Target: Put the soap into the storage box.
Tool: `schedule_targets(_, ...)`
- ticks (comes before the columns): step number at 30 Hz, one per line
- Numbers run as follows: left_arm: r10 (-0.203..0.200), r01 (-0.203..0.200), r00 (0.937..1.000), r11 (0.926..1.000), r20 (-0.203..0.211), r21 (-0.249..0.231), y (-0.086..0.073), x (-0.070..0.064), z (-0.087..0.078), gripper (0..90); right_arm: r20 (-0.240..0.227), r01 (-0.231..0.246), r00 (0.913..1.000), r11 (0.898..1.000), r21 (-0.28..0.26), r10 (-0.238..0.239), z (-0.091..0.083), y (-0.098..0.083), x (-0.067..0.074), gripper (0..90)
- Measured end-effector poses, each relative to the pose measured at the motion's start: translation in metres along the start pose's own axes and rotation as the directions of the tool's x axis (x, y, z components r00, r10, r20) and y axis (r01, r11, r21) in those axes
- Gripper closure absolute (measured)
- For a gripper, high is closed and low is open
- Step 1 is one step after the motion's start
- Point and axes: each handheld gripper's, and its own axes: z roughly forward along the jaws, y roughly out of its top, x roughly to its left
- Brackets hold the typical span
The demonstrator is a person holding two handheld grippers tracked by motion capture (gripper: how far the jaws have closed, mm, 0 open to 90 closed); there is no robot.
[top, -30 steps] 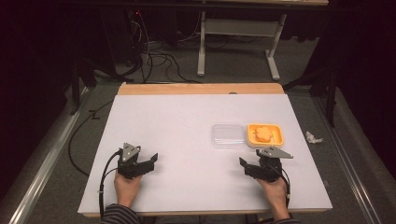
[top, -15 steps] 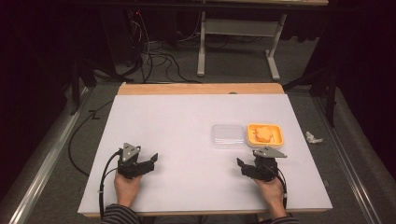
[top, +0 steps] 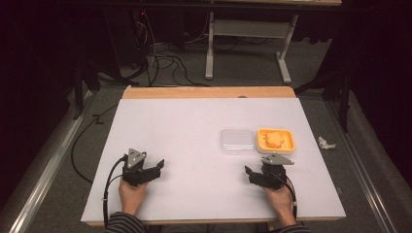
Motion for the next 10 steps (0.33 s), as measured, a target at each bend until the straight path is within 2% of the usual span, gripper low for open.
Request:
schedule_targets(7, 0.004, -0.004, 1.0, 1.0, -0.003, 0.005, 0.0, 0.0005, 0.0002, 23.2, 0.017, 0.021, 0.9996, 1.0, 0.002, -0.021, 0.0006, -0.0006, 0.0019, 25.2)
schedule_targets(10, 0.002, -0.002, 1.0, 1.0, -0.004, 0.005, 0.0001, 0.0007, 0.0004, 23.2, 0.012, 0.009, 0.9999, 1.0, -0.001, -0.009, 0.001, -0.0007, 0.0009, 25.2)
